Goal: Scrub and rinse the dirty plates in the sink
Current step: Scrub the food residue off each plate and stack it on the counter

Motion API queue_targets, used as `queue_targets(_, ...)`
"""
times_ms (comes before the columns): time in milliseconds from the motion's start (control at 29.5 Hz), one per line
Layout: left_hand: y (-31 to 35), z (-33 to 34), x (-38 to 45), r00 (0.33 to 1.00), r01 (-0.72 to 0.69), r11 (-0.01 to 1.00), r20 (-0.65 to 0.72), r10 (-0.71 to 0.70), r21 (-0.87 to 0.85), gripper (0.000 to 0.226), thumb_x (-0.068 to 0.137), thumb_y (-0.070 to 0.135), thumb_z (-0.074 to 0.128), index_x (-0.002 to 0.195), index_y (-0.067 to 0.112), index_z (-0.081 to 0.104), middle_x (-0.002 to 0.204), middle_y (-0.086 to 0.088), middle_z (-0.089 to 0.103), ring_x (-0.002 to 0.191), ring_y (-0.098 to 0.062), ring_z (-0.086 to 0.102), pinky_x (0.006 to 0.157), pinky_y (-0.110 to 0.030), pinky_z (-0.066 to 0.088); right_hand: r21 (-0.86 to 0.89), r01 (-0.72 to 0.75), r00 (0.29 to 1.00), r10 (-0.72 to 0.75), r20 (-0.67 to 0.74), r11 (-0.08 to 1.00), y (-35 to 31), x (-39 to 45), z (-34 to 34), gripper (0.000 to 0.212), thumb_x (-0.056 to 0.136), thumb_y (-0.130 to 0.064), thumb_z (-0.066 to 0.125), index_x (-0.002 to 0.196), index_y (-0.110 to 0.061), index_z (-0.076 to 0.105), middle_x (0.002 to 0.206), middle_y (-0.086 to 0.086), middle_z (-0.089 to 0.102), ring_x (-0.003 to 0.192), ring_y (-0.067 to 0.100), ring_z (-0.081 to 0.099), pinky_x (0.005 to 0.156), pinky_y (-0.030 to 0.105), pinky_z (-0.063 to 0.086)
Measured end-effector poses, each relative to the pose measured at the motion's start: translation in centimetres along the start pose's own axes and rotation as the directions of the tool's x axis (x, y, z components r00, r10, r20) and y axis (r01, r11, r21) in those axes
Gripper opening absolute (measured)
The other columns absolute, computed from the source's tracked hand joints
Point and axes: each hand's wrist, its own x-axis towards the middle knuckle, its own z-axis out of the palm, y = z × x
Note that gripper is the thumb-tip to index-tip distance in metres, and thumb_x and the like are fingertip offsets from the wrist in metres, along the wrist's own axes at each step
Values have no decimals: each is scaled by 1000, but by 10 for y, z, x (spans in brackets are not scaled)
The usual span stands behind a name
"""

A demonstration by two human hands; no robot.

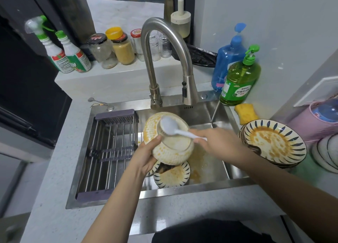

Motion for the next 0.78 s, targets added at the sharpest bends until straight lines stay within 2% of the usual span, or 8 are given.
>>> queue_targets(136, 0, 1, 2, 1000, 12, 1000, -21, -12, -9, 47, 75, 5, 63, 120, -4, 54, 99, -15, 73, 92, -25, 71, 69, -36, 60, -204, -73, 995, 85, 48, 976, 14, -5, -6, 32, 102, -35, 35, 129, -38, 51, 84, -6, 57, 74, 16, 56, 56, 26, 37)
queue_targets(204, 0, 2, 3, 999, 22, 1000, -46, -22, 12, 49, 76, 4, 63, 123, -6, 53, 99, -16, 73, 91, -25, 70, 68, -36, 60, -146, -5, 990, 25, 136, 989, 10, -20, -8, 32, 101, -36, 36, 129, -39, 52, 87, -6, 62, 74, 14, 60, 51, 24, 36)
queue_targets(272, -2, 6, 4, 998, 53, 998, -36, -52, 45, 54, 75, 5, 64, 126, -9, 52, 102, -17, 71, 91, -26, 71, 67, -35, 60, -35, 24, 995, -20, 97, 999, 6, -20, -4, 33, 101, -38, 37, 131, -45, 48, 89, -6, 65, 74, 14, 62, 55, 24, 42)
queue_targets(373, -10, 17, 4, 995, 102, 993, 3, -102, 55, 56, 74, 6, 65, 127, -7, 52, 112, -20, 68, 96, -28, 70, 70, -37, 60, 9, -134, 991, 134, -9, 991, 20, -11, 5, 33, 101, -34, 37, 131, -43, 48, 91, -4, 65, 77, 15, 62, 58, 26, 43)
queue_targets(475, -14, 22, 10, 994, 108, 991, -30, -106, 73, 60, 72, 4, 66, 129, -7, 51, 119, -23, 64, 102, -31, 66, 71, -40, 60, -99, -167, 981, 176, 86, 981, 38, -24, 9, 29, 102, -30, 35, 124, -30, 54, 82, -6, 57, 65, 10, 52, 48, 21, 32)
queue_targets(611, -16, 28, 20, 993, 117, 969, -9, -118, 216, 34, 81, -3, 63, 115, -2, 57, 101, -16, 72, 91, -26, 69, 66, -37, 60, 1, -147, 984, 146, 103, 989, 44, -42, 15, 32, 101, -33, 37, 129, -32, 54, 82, -7, 56, 61, 3, 48, 50, 20, 31)
queue_targets(713, -22, 44, 28, 993, 84, 839, 30, -118, 537, 19, 84, 1, 66, 102, 5, 62, 87, -8, 74, 77, -20, 71, 64, -31, 59, 264, -305, 947, 320, -17, 915, 59, -59, 24, 36, 100, -36, 43, 134, -39, 50, 86, -11, 56, 63, -1, 46, 52, 17, 31)
queue_targets(781, -21, 50, 34, 996, -33, 536, 69, -49, 844, 27, 77, 26, 78, 97, 14, 65, 88, -7, 73, 74, -21, 69, 64, -33, 56, 442, -367, 903, 428, -42, 818, 69, -67, 26, 36, 99, -35, 45, 134, -36, 52, 89, -10, 59, 67, -1, 48, 55, 19, 34)
